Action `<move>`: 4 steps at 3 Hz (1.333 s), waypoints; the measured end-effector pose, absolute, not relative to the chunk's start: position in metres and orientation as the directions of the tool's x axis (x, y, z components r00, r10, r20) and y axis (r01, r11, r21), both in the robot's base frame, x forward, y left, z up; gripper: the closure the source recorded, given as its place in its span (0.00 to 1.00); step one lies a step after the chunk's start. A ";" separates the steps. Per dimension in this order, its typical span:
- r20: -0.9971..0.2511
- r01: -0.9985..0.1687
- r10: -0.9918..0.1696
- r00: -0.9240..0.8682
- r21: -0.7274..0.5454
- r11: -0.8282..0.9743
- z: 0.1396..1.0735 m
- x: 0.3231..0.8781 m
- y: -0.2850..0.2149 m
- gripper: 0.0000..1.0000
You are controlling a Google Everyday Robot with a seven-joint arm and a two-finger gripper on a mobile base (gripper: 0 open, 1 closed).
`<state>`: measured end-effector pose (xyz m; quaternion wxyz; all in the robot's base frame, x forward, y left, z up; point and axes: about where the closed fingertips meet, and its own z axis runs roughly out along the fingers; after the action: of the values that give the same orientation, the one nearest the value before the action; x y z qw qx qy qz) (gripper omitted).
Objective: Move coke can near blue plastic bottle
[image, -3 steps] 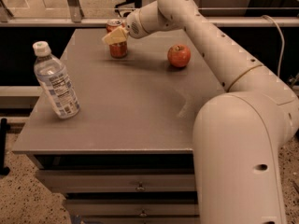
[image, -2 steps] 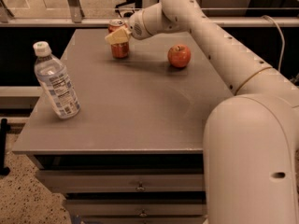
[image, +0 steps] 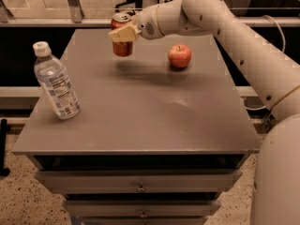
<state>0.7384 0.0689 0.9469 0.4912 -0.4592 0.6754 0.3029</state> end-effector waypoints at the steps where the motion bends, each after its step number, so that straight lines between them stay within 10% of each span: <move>1: -0.950 -0.953 -0.310 -0.029 -0.068 0.296 0.953 0.706 0.075 1.00; 4: -0.947 -0.988 -0.284 0.151 -0.137 -0.068 0.941 0.618 0.118 1.00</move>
Offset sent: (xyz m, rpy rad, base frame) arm -0.1025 0.0183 0.0080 0.0150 -0.1233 0.3702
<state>0.6181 0.1181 0.9413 0.4450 -0.6143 0.5176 0.3959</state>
